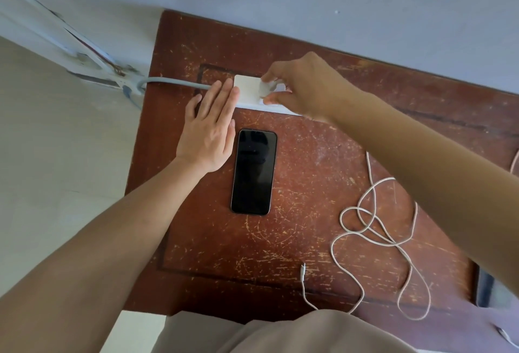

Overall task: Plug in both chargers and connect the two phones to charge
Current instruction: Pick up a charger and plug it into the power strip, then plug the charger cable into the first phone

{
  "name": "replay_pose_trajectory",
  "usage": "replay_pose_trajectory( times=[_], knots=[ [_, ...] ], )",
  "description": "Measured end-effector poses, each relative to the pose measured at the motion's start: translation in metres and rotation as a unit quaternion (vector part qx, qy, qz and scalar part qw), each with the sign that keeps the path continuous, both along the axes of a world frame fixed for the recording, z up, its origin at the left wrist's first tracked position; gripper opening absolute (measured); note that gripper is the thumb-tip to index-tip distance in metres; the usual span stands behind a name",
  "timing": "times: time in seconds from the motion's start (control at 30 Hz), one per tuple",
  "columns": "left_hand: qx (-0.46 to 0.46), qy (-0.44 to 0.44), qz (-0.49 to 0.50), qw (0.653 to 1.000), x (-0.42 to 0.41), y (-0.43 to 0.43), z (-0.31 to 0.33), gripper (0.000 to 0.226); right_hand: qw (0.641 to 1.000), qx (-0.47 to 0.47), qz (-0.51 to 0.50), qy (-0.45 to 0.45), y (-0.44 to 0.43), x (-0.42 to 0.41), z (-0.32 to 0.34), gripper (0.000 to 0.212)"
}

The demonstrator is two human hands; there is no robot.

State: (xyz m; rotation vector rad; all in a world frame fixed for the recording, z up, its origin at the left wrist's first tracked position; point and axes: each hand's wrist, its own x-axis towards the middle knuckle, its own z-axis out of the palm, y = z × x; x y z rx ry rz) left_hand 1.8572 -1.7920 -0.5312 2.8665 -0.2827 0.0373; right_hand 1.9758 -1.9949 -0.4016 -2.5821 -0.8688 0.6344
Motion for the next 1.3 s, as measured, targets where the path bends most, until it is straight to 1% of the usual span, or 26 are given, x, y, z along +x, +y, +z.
replay_pose_trajectory(
  times=[0.1, 0.2, 0.27, 0.47, 0.57, 0.63, 0.7, 0.73, 0.83, 0.9, 0.97, 1.07, 1.2, 1.3],
  knots=[
    [0.006, 0.006, -0.002, 1.000, 0.000, 0.000, -0.001, 0.058, 1.000, -0.011, -0.009, -0.015, 0.001, -0.010, -0.009, 0.041],
    [0.008, 0.007, 0.002, 1.000, -0.001, 0.000, 0.000, 0.058, 0.998, 0.021, -0.042, 0.032, 0.001, -0.006, -0.006, 0.041],
    [0.010, 0.009, -0.002, 1.000, 0.000, 0.000, 0.001, 0.058, 0.997, 0.027, -0.050, 0.058, 0.002, -0.001, -0.006, 0.038],
    [0.022, 0.028, -0.007, 0.999, 0.001, 0.001, -0.002, 0.057, 0.995, 0.020, -0.081, 0.061, 0.000, -0.007, -0.007, 0.039],
    [0.038, 0.035, -0.007, 0.999, 0.001, -0.003, 0.007, 0.058, 0.997, -0.033, -0.066, 0.001, 0.003, -0.017, 0.005, 0.044],
    [0.036, 0.056, 0.004, 0.998, -0.002, -0.007, 0.017, 0.060, 0.994, -0.069, -0.054, -0.068, -0.001, -0.029, 0.010, 0.060],
    [0.026, 0.053, 0.028, 0.998, -0.011, -0.014, 0.031, 0.062, 0.988, -0.057, -0.083, -0.114, -0.013, -0.050, 0.013, 0.075],
    [0.009, 0.052, 0.045, 0.998, -0.019, -0.019, 0.038, 0.062, 0.984, -0.037, -0.111, -0.135, -0.022, -0.062, 0.013, 0.077],
    [-0.052, 0.049, 0.102, 0.992, -0.058, -0.036, 0.057, 0.059, 0.959, 0.018, -0.209, -0.190, -0.056, -0.111, 0.005, 0.069],
    [-0.073, 0.064, 0.120, 0.988, -0.083, -0.050, 0.065, 0.060, 0.942, 0.040, -0.260, -0.209, -0.077, -0.149, -0.006, 0.063],
    [-0.084, 0.095, 0.139, 0.982, -0.107, -0.065, 0.068, 0.063, 0.933, 0.051, -0.302, -0.190, -0.091, -0.190, -0.018, 0.059],
    [-0.101, 0.136, 0.178, 0.969, -0.126, -0.087, 0.069, 0.073, 0.928, 0.035, -0.356, -0.104, -0.101, -0.247, -0.037, 0.056],
    [-0.070, 0.161, 0.249, 0.953, -0.113, -0.110, 0.069, 0.097, 0.921, 0.015, -0.388, 0.021, -0.105, -0.300, -0.054, 0.057],
    [-0.038, 0.193, 0.297, 0.934, -0.095, -0.117, 0.067, 0.112, 0.916, -0.020, -0.393, 0.080, -0.110, -0.319, -0.057, 0.060]
  ],
)
